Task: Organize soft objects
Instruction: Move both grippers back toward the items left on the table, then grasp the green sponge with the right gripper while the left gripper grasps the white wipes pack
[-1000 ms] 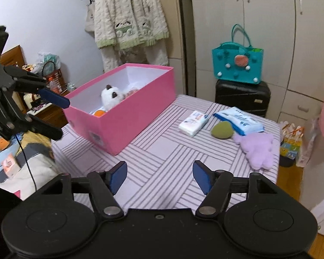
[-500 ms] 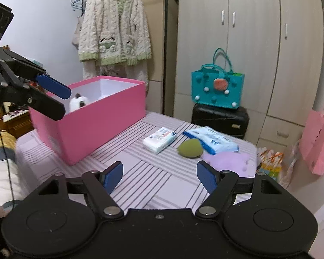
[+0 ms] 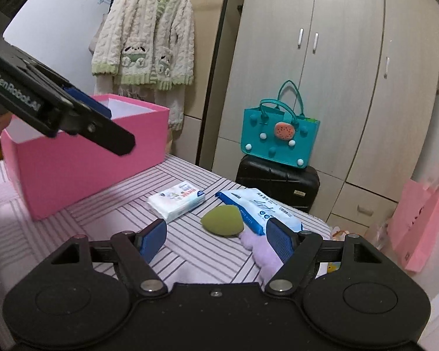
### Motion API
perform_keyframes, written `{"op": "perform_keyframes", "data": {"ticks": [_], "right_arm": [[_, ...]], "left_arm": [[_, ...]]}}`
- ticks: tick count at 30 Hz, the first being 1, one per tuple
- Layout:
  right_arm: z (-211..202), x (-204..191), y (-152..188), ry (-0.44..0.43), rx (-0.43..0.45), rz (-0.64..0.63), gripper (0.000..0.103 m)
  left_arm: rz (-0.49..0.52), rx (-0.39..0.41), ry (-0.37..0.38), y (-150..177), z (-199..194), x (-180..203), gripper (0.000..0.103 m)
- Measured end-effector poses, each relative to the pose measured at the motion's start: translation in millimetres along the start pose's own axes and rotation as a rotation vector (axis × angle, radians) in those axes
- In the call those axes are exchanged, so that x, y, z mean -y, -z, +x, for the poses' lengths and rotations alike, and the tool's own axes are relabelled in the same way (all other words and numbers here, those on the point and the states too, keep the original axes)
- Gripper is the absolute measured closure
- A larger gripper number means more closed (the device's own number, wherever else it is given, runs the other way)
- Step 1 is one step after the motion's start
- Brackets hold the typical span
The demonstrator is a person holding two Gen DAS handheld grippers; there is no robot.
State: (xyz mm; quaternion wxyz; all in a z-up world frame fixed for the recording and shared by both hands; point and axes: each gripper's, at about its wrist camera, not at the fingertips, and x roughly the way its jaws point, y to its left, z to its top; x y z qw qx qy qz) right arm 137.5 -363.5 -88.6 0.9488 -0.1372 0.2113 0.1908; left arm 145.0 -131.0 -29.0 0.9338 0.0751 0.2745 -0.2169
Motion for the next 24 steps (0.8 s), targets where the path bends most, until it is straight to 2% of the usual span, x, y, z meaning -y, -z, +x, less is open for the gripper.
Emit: {"op": "perform_keyframes", "data": {"ticks": [4,6,10,13,16,19,22,24], "right_arm": [[23,4,1,-0.023,-0.023,-0.035,0.024],[34,6,2,-0.027,-0.038,-0.039,0.024],[53,11,2,-0.038,-0.081,-0.059,0.025],[63,12,2,-0.057,-0.107,-0.090,0.027],[69,6,0,-0.071,-0.127,-0.152,0.029],[79,1,-2,-0.067,-0.140,-0.206,0.029],[91,4,-5,-0.075,-0.147,-0.208,0.031],[98,6,-6,-0.075,-0.148,-0.206,0.033]], "left_arm": [[-0.035,-0.032,-0.004,2,27,4,0.027],[-0.018,-0.035,-0.041,5,41,9,0.029],[-0.066,-0.111,-0.036,8,71,7,0.030],[-0.069,-0.140,-0.077,10,90,4,0.035],[-0.124,-0.180,-0.073,12,103,-6,0.040],[-0.175,-0.214,-0.059,13,116,-14,0.041],[-0.228,-0.230,-0.048,14,126,-21,0.041],[-0.231,-0.212,-0.073,13,128,-21,0.041]]}}
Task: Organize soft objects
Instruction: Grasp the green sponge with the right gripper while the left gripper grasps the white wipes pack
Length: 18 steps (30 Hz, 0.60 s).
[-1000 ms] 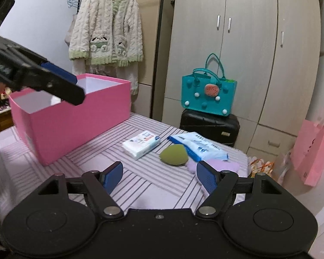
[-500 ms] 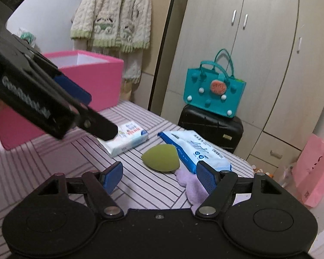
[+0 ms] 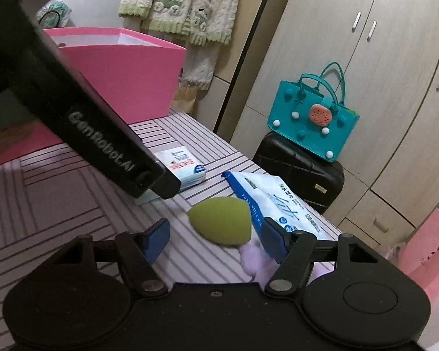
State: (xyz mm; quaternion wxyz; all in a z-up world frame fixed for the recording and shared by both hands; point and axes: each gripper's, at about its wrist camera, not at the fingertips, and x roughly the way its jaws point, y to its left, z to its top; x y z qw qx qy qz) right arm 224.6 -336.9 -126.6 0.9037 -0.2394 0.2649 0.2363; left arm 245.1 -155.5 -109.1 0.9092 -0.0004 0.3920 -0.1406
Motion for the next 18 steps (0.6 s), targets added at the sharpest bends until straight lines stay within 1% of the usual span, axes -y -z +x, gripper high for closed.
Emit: {"op": "perform_keyframes", "data": {"ticks": [1,3,4,6,8,11,15,18], "right_arm": [[4,2,-1,0.000,-0.004,0.004,0.035],[9,6,-1,-0.017,-0.014,0.026,0.047],[10,8,-1,-0.031,-0.014,0.040,0.050],[11,8,-1,-0.038,0.000,0.057,0.052],[9,7,-1,-0.042,0.004,0.070,0.054],[-2,6,-1,-0.036,0.017,0.104,0.054],[-5,2,0,-0.027,-0.039,0.143,0.054],[-8,-5,1,-0.018,-0.032,0.141,0.054]], "left_arm": [[0.007,0.006,-0.011,0,1,1,0.041],[0.010,0.001,-0.026,-2,5,2,0.041],[0.008,-0.005,-0.028,-2,7,3,0.041],[0.006,-0.015,-0.047,-2,10,3,0.041],[0.014,-0.016,-0.077,0,12,3,0.041],[0.012,-0.014,-0.092,-1,13,1,0.041],[-0.003,-0.022,-0.089,-3,16,-2,0.041],[-0.017,-0.040,-0.102,-4,22,-3,0.041]]}}
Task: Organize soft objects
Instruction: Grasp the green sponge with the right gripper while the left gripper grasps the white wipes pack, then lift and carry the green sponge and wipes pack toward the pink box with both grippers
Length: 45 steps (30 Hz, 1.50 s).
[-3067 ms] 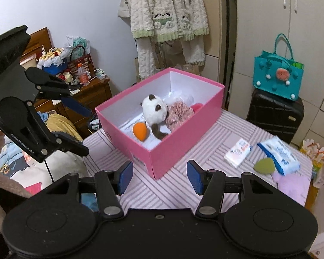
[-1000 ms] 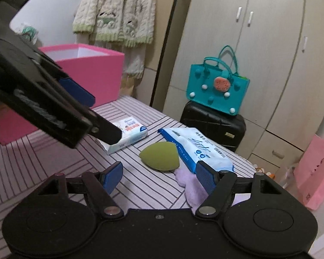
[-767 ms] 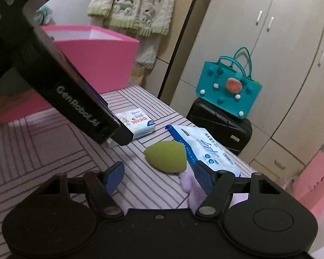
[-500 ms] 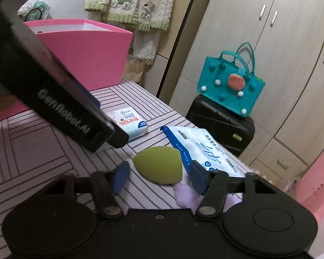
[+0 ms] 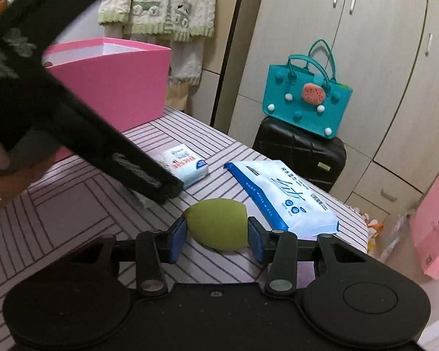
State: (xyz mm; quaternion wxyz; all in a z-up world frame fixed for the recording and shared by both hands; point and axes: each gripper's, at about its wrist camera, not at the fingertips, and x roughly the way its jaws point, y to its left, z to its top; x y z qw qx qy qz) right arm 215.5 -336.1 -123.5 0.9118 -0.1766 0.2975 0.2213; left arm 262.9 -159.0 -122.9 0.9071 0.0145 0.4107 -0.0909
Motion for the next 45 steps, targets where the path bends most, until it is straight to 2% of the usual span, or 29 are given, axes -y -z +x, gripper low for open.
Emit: {"op": "perform_keyframes", "data": {"ticks": [5,13,14,16,17,18,19,26,34,45], "right_arm": [[1,1,0,-0.007,-0.028,0.061,0.054],[3,4,2,-0.009,-0.018,0.099,0.054],[3,6,1,-0.011,-0.018,0.103,0.054],[3,6,1,-0.012,-0.017,0.105,0.054],[3,6,2,-0.013,-0.017,0.106,0.054],[3,6,2,-0.013,-0.018,0.109,0.054],[2,6,2,-0.013,-0.018,0.112,0.054],[-4,6,6,-0.010,-0.028,0.148,0.054],[-21,4,11,-0.017,-0.040,0.212,0.054],[-47,-3,15,-0.019,-0.061,0.268,0.054]], "left_arm": [[0.027,-0.026,-0.002,-2,7,5,0.041],[0.083,0.023,-0.075,-5,16,16,0.040],[0.084,0.028,-0.074,-5,16,15,0.041],[0.086,0.037,-0.071,-4,16,15,0.049],[0.087,0.039,-0.063,-4,16,15,0.061],[0.087,0.040,-0.045,-3,15,14,0.063],[0.089,0.041,-0.024,-2,13,14,0.064],[0.089,0.044,-0.002,2,4,14,0.064],[0.083,0.076,0.037,9,-30,11,0.064],[0.093,0.016,0.118,26,-58,8,0.064]]}}
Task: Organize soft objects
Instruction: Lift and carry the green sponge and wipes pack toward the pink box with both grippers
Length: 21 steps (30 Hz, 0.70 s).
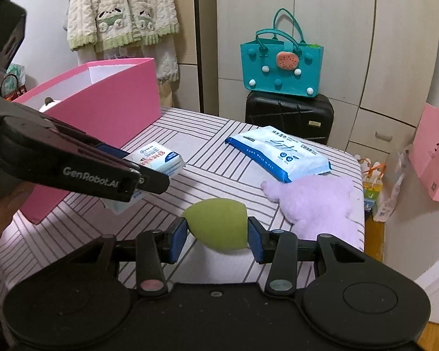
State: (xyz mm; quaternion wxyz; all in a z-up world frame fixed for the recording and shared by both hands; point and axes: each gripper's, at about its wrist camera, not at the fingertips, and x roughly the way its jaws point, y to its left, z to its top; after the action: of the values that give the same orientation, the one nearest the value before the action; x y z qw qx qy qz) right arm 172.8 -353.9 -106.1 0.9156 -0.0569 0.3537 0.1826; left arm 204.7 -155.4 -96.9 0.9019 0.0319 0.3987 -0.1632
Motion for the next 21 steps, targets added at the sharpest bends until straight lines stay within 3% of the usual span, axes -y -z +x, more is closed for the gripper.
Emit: {"op": "perform_keyframes", "data": {"ticks": [21], "right_arm": [[-48,-32,3,-0.098,-0.062,0.018,0.054]], "left_arm": [[0.096,-0.072,0.100,27,-69,-18,0.064]]}}
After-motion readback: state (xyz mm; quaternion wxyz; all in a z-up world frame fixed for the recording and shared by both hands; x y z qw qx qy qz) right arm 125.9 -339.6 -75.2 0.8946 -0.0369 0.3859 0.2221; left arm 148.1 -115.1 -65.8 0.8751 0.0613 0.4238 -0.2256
